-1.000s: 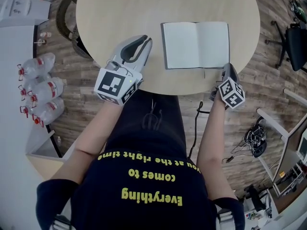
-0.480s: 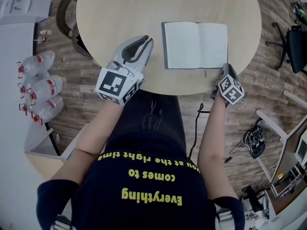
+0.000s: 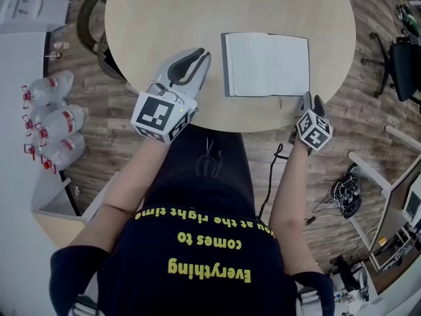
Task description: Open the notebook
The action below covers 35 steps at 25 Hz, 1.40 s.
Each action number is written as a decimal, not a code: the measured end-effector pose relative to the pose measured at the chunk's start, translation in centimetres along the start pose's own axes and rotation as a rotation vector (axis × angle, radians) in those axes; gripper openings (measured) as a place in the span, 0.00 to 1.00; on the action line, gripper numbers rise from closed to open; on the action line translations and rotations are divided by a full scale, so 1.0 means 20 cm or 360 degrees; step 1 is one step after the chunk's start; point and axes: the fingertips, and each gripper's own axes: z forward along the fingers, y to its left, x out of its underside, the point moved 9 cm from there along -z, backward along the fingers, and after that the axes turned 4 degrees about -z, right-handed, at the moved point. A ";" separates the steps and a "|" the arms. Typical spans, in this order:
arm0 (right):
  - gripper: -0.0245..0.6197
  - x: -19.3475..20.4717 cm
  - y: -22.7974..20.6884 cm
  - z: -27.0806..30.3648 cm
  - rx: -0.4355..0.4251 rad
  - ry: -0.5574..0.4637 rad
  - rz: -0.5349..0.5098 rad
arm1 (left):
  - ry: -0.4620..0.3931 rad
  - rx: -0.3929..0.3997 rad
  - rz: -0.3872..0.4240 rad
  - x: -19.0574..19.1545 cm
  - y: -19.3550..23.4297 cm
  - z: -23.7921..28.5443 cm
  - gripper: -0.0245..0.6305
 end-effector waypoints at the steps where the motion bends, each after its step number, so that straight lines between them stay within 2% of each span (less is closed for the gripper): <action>1: 0.28 -0.01 0.01 -0.02 -0.0003 -0.0020 -0.0012 | -0.0003 0.0004 0.0003 -0.01 0.00 0.00 0.11; 9: 0.24 -0.19 0.11 -0.22 -0.0080 -0.0225 -0.0061 | -0.0038 0.0038 0.0030 -0.06 0.02 -0.01 0.10; 18: 0.06 -0.46 0.23 -0.44 -0.0220 -0.0474 -0.0119 | -0.0091 0.0084 0.0069 -0.15 0.02 -0.01 0.09; 21: 0.06 -0.54 0.26 -0.52 -0.0239 -0.0567 -0.0152 | -0.0123 0.0097 0.0092 -0.20 0.01 -0.01 0.06; 35: 0.06 -0.87 0.45 -0.78 -0.0344 -0.0915 -0.0309 | -0.0255 0.0169 0.0198 -0.42 -0.03 -0.01 0.04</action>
